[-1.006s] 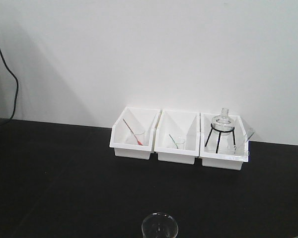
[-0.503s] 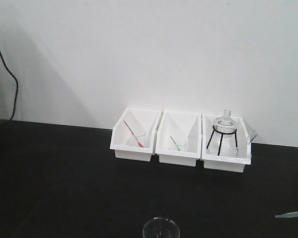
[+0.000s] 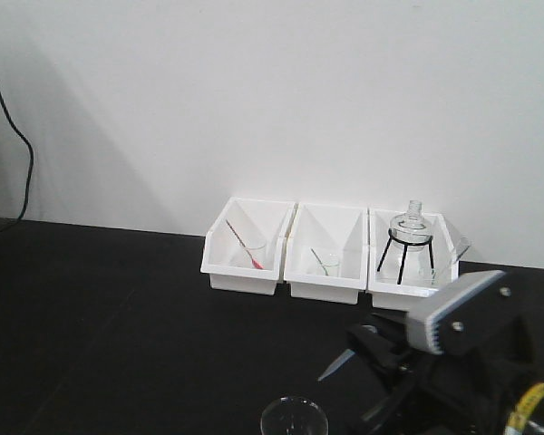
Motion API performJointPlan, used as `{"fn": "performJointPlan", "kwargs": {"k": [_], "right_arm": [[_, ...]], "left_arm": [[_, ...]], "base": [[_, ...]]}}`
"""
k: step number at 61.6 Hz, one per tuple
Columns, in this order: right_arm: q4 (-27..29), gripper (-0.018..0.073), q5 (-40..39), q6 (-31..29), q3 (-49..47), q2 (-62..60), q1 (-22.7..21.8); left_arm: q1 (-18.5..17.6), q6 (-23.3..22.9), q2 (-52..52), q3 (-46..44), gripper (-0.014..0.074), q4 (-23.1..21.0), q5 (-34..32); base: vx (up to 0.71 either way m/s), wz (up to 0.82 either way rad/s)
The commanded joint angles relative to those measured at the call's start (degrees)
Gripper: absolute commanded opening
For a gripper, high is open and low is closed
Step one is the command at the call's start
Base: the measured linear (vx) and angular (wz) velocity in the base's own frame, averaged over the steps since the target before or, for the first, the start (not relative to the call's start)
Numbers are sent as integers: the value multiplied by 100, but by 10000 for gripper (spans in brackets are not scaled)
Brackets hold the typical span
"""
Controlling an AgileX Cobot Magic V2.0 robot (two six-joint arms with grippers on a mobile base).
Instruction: Grab transparent chemical and place on left bench
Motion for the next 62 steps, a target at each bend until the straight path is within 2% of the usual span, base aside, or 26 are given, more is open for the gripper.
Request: {"fn": "performJointPlan", "kwargs": {"k": [1,14,22,34,43,49,54,62], "right_arm": [[-31,-3,-467,-60,-428,319,215],[-137,1,-433,-80,-481,1086,331],[-142,34,-433,-169,-481,1482,325],[-98,164,-387,-30,-481,1594,325],[-93,330,-387,3,-481,1588,325],[-93,422,-387,226,-481,1586,325],[-93,461,-290,275,-481,1463,325],[-93,460,267,290,-481,837,332]], "left_arm": [[-10,-45,-110,93,-3,-4,-449],[-10,-45,-110,93,-3,-4,-449],[-10,-45,-110,93,-3,-4,-449],[-10,-45,-110,93,-3,-4,-449],[-10,-45,-110,93,-3,-4,-449],[-10,-45,-110,93,-3,-4,-449],[-10,-45,-110,93,-3,-4,-449],[-10,-45,-110,93,-3,-4,-449]], "base": [[0,0],[0,0],[0,0],[0,0],[0,0],[0,0],[0,0],[0,0]]}}
